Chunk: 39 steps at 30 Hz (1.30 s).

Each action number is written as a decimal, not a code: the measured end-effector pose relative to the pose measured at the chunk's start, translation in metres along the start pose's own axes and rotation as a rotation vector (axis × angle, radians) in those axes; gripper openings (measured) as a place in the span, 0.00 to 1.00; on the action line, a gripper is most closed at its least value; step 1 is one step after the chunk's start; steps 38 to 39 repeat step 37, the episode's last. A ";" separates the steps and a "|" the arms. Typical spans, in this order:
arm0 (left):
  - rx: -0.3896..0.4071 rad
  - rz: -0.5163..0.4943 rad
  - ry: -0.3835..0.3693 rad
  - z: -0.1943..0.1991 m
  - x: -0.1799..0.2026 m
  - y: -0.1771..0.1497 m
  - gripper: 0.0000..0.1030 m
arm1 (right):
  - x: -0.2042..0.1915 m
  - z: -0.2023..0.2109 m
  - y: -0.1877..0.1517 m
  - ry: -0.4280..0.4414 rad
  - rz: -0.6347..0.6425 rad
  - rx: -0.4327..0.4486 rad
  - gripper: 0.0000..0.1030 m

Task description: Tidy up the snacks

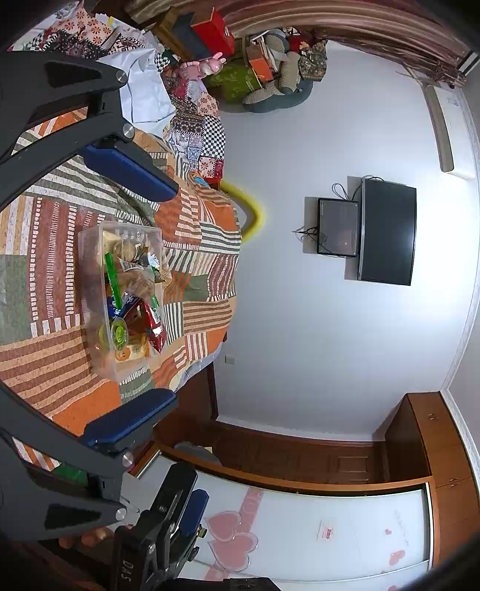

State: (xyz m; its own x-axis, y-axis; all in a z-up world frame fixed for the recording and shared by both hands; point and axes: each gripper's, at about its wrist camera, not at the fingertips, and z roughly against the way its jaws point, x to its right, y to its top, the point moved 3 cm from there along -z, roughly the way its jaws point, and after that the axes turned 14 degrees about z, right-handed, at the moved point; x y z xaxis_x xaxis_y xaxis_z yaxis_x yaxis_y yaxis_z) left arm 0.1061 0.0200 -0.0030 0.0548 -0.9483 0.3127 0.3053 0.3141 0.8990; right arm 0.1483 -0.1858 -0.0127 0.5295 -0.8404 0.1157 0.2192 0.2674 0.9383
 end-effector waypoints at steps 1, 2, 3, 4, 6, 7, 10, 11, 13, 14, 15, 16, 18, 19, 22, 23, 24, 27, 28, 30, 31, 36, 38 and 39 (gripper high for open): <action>0.002 -0.002 0.002 0.000 0.000 0.000 1.00 | 0.000 0.000 0.001 0.000 -0.001 0.000 1.00; 0.005 -0.004 0.003 0.001 0.001 0.000 1.00 | 0.000 0.000 0.000 0.000 -0.001 0.000 1.00; 0.007 -0.006 0.004 0.001 0.001 0.000 1.00 | 0.000 0.000 0.000 -0.002 -0.001 0.001 1.00; 0.008 -0.006 0.004 0.001 0.002 0.000 1.00 | -0.001 0.000 0.000 -0.002 -0.001 0.002 1.00; 0.009 -0.008 0.006 0.001 0.002 0.000 1.00 | -0.001 0.001 0.000 -0.003 -0.002 0.002 1.00; 0.009 -0.007 0.005 0.001 0.002 0.000 1.00 | 0.000 0.001 0.000 -0.003 -0.002 0.002 1.00; 0.005 -0.005 0.001 0.002 0.003 0.000 1.00 | 0.000 0.002 -0.001 -0.004 -0.002 0.003 1.00; 0.005 -0.005 -0.001 0.003 0.003 0.000 1.00 | 0.000 0.002 0.000 -0.005 -0.002 0.003 1.00; 0.002 -0.003 -0.006 0.003 0.003 0.000 1.00 | 0.000 0.002 -0.001 -0.007 -0.003 0.003 1.00; 0.001 -0.002 -0.008 0.003 0.003 0.000 1.00 | 0.000 0.002 -0.001 -0.008 -0.004 0.003 1.00; -0.001 0.000 -0.013 0.002 0.003 0.001 1.00 | 0.001 0.002 -0.001 -0.008 -0.004 0.002 1.00; -0.002 0.002 -0.017 0.002 0.003 0.001 1.00 | 0.002 0.002 -0.001 -0.010 -0.004 0.001 1.00; -0.005 0.006 -0.026 0.003 0.002 0.002 1.00 | 0.002 0.002 -0.002 -0.011 -0.005 0.000 1.00; -0.008 0.006 -0.031 0.002 0.002 0.002 1.00 | 0.002 0.002 -0.001 -0.011 -0.005 0.000 1.00; -0.020 0.003 -0.032 -0.001 0.002 0.001 1.00 | 0.002 0.002 -0.001 -0.014 -0.005 -0.004 1.00; -0.022 0.003 -0.032 -0.002 0.001 0.001 1.00 | 0.002 0.001 -0.001 -0.014 -0.004 -0.006 1.00; -0.025 0.004 -0.032 -0.002 0.001 0.001 1.00 | 0.002 0.001 -0.001 -0.015 -0.003 -0.008 1.00; -0.034 0.008 -0.034 -0.003 0.000 0.000 1.00 | 0.001 0.001 -0.002 -0.021 0.003 -0.012 1.00; -0.035 0.008 -0.034 -0.004 0.000 -0.001 1.00 | 0.001 0.001 -0.001 -0.021 0.004 -0.013 1.00; -0.044 0.010 -0.037 -0.004 0.000 -0.001 1.00 | -0.001 0.000 -0.002 -0.024 0.006 -0.015 1.00; -0.048 0.012 -0.041 -0.005 0.000 -0.002 1.00 | -0.001 0.000 -0.002 -0.024 0.007 -0.016 1.00; -0.038 0.012 -0.039 -0.004 0.001 -0.001 1.00 | 0.000 0.001 -0.002 -0.024 0.004 -0.016 1.00; -0.038 0.012 -0.039 -0.004 0.001 -0.001 1.00 | 0.000 0.001 -0.002 -0.025 0.004 -0.016 1.00; -0.038 0.012 -0.039 -0.004 0.001 -0.001 1.00 | 0.000 0.001 -0.002 -0.025 0.004 -0.016 1.00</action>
